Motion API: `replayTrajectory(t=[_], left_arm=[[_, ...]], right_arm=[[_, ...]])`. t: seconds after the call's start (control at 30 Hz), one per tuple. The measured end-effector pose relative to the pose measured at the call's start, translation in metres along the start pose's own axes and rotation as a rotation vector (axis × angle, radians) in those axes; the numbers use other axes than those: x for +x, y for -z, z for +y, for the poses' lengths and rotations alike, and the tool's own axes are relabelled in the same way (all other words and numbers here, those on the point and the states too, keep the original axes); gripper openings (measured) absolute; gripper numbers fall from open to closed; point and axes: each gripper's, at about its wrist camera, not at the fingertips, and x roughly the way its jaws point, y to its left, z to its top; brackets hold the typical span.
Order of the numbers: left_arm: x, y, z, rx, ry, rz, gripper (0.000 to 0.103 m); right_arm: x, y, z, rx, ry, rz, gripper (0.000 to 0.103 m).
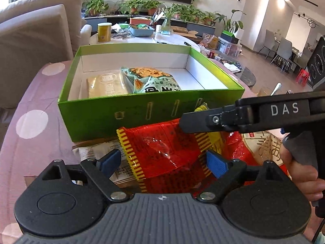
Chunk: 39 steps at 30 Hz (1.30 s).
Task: Organize snacks
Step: 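Grasp the red-and-yellow striped bag with the right tool, then carry the striped bag over the green box and lower it inside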
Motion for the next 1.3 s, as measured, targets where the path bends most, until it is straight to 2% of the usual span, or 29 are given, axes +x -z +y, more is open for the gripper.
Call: replayTrajectory(t=[0.33, 0.47, 0.6, 0.7, 1.03, 1.3], left_arm=[[0.006, 0.000, -0.005, 0.022, 0.019, 0.006, 0.087], [0.004, 0.001, -0.003, 0.011, 0.041, 0.000, 0.082], [-0.001, 0.001, -0.005, 0.006, 0.050, -0.014, 0.079], [-0.008, -0.001, -0.008, 0.019, 0.050, -0.036, 0.079], [-0.033, -0.016, -0.022, 0.064, 0.034, -0.134, 0.079], [-0.037, -0.036, -0.032, 0.108, 0.037, -0.177, 0.079]], right_arm=[[0.001, 0.002, 0.003, -0.015, 0.010, -0.009, 0.079], [0.001, 0.003, 0.004, -0.023, 0.010, -0.013, 0.079], [0.000, 0.004, 0.009, -0.016, -0.023, -0.004, 0.075], [-0.003, 0.004, 0.016, -0.048, 0.005, -0.032, 0.069], [-0.029, -0.008, 0.024, -0.055, -0.026, -0.125, 0.067], [-0.041, -0.023, 0.022, -0.051, -0.024, -0.191, 0.067]])
